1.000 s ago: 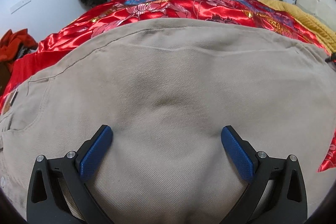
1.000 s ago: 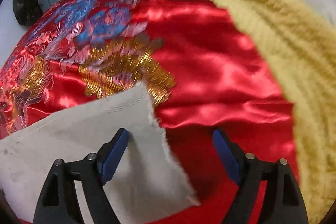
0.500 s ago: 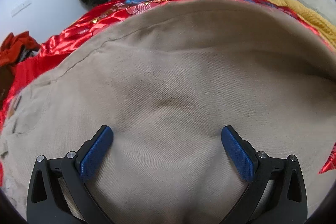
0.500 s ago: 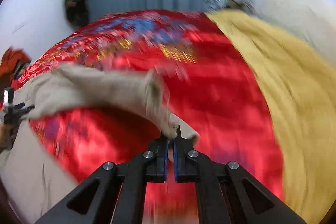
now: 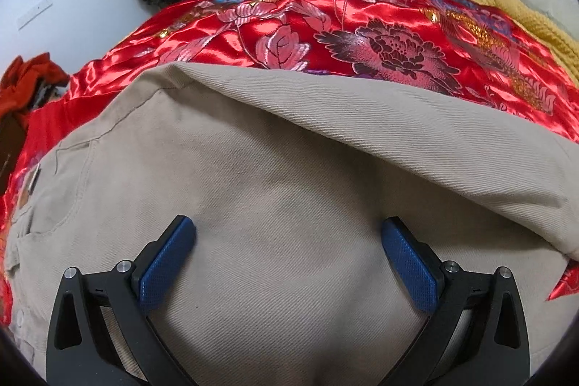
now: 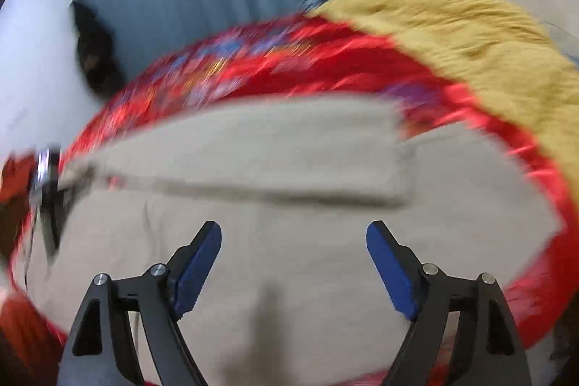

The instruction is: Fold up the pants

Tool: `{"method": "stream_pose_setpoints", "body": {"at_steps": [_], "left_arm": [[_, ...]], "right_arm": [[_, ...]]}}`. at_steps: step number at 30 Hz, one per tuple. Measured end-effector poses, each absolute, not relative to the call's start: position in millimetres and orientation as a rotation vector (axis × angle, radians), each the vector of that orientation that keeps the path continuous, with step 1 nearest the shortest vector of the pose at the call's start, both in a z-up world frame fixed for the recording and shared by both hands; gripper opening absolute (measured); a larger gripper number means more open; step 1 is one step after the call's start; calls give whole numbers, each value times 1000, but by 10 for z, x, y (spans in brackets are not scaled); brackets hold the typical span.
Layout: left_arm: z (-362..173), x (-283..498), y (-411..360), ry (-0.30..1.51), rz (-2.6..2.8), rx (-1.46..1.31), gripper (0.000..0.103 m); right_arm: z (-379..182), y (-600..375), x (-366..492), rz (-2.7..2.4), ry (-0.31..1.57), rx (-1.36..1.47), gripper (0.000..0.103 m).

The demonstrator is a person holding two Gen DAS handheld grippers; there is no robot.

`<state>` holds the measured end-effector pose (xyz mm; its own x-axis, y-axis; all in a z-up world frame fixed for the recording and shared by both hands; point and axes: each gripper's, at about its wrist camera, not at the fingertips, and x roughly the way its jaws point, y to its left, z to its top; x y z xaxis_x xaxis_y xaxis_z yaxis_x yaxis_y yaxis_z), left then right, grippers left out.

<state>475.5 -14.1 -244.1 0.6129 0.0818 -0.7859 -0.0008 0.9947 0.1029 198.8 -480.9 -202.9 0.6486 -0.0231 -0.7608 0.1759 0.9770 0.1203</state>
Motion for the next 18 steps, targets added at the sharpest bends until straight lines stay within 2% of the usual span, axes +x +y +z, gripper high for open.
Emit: {"method": "stream_pose_setpoints", "body": {"at_steps": [3, 18], "left_arm": [[-2440, 4752, -145, 910, 48, 95, 103], [-2440, 4754, -141, 910, 47, 95, 103]], "right_arm": [[-2210, -4674, 2087, -119, 922, 102, 83], [-2223, -4690, 1932, -84, 893, 150, 85]]}}
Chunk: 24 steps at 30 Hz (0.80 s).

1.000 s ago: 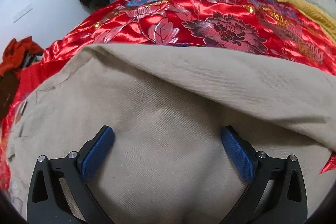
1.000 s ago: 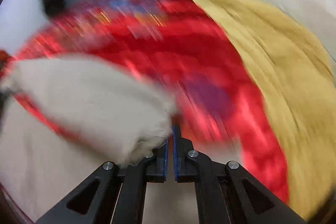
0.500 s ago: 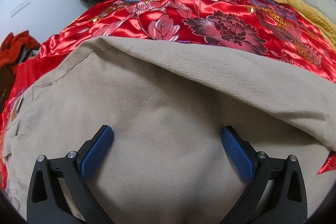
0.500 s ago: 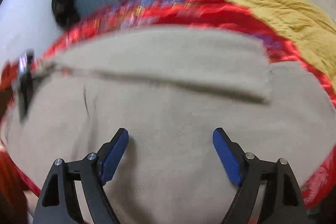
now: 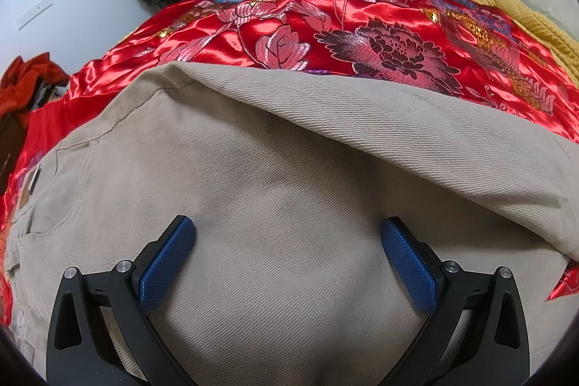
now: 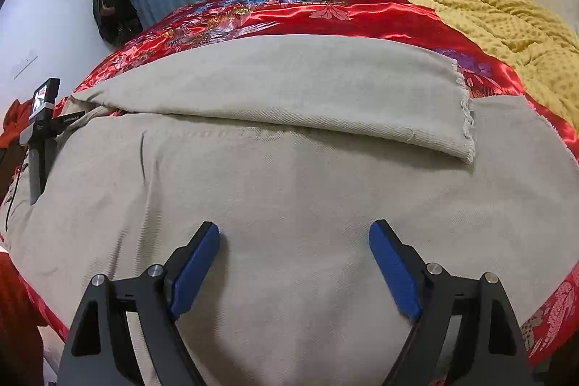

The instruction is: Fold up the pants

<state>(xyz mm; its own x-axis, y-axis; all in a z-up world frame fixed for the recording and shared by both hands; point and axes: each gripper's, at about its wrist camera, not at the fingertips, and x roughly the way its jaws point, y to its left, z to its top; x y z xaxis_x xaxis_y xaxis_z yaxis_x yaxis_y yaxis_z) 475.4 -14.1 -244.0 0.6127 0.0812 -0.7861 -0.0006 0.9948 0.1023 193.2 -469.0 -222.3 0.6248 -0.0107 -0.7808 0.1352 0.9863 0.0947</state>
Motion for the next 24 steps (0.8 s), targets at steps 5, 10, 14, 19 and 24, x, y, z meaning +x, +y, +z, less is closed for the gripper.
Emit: {"method": "stream_pose_setpoints", "body": {"at_steps": [5, 10, 14, 19, 24], "left_arm": [[-2440, 4754, -140, 911, 47, 95, 103], [-2440, 4757, -135, 911, 47, 95, 103], [-2440, 4753, -140, 911, 47, 95, 103], [-2442, 4756, -135, 910, 47, 95, 103], [-2441, 4753, -140, 910, 47, 95, 103]], "right_arm": [[-2223, -4666, 1918, -83, 893, 146, 86], [-2208, -4642, 1889, -82, 895, 147, 86], [-2193, -4638, 1871, -80, 895, 151, 86], [-2040, -4782, 1754, -69, 849, 265, 86], [-1833, -5070, 1586, 39, 748, 578, 86]]}}
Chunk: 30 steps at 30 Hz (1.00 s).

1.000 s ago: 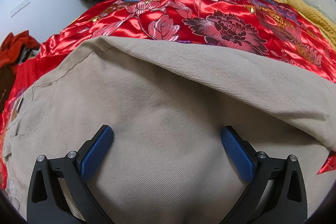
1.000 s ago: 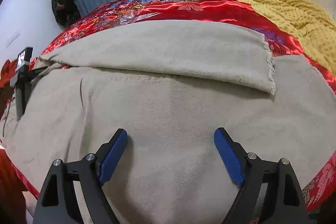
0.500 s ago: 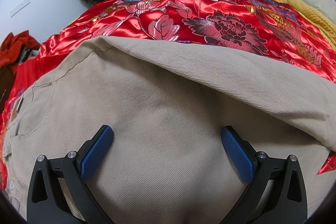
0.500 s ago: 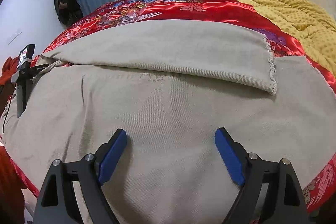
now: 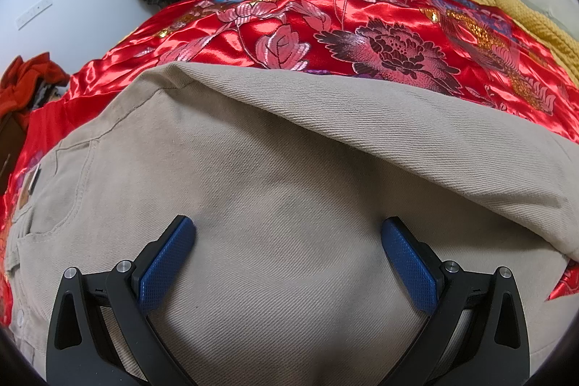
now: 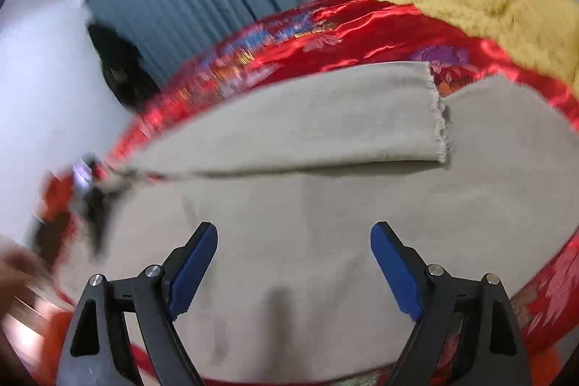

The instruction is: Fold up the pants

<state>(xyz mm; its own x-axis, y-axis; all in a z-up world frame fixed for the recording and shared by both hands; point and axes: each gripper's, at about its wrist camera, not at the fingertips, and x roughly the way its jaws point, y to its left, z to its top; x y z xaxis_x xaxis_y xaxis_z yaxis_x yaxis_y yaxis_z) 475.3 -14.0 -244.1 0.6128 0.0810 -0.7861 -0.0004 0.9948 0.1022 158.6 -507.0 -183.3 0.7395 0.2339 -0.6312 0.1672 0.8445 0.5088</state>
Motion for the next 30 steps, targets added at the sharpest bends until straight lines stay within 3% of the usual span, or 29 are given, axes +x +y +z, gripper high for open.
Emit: {"method": "stream_pose_setpoints", "body": {"at_steps": [4, 9, 13, 15, 16, 17, 21, 26, 30], "left_arm": [[-2442, 4754, -139, 910, 47, 95, 103], [-2442, 4754, -139, 910, 48, 96, 103], [-2442, 4755, -134, 910, 47, 95, 103], [-2445, 4755, -128, 910, 45, 92, 103], [-2442, 4755, -130, 912, 44, 89, 103], [-2432, 4754, -135, 922, 44, 89, 103], [-2160, 4708, -20, 1060, 13, 46, 101], [-1560, 4348, 492, 985, -119, -355, 102], [-1598, 4610, 565, 1019, -205, -588, 102]], "right_arm": [[-2038, -5303, 1871, 19, 792, 842, 86], [-2162, -5667, 2058, -136, 676, 1089, 82], [-2272, -5693, 2132, -313, 706, 1163, 58], [-2232, -5648, 2168, -369, 714, 1105, 40], [-2193, -5622, 2194, -398, 723, 1050, 10], [-2140, -5599, 2227, -394, 724, 1013, 4], [-1642, -5517, 2301, -264, 631, 904, 4], [-708, -5297, 2344, -73, 495, 752, 4], [-193, -5023, 2155, 76, 435, 661, 4]]}}
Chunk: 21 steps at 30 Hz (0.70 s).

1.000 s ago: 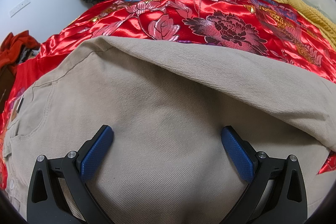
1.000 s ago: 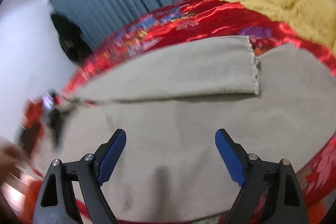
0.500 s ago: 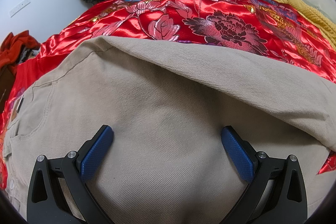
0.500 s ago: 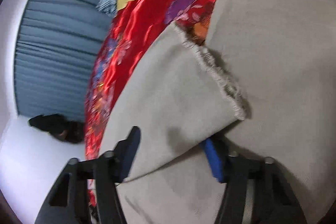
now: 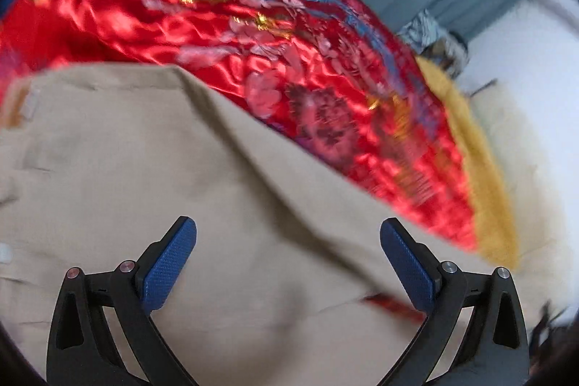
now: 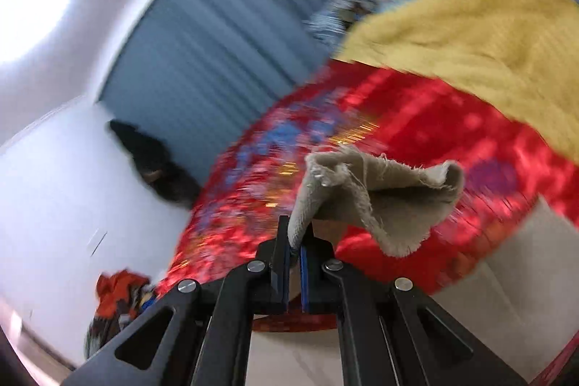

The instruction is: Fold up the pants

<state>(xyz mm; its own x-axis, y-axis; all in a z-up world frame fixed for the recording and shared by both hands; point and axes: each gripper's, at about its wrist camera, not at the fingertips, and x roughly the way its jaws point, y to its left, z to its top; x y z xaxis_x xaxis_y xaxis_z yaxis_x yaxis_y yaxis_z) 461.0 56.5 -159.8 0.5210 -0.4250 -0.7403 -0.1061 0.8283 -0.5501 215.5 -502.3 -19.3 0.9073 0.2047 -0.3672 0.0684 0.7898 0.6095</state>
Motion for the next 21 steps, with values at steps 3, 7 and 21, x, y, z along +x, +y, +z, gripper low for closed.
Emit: {"method": "stream_pose_setpoints", "body": {"at_steps": [3, 7, 21], "left_arm": [[-1823, 4861, 506, 1088, -157, -669, 99], [-1941, 5007, 519, 1115, -224, -823, 41], [-639, 3368, 408, 834, -297, -463, 6]], "right_arm": [[88, -4893, 1970, 156, 397, 636, 4], [414, -4873, 1493, 258, 351, 597, 4], [-86, -5729, 1754, 138, 556, 612, 4]]}}
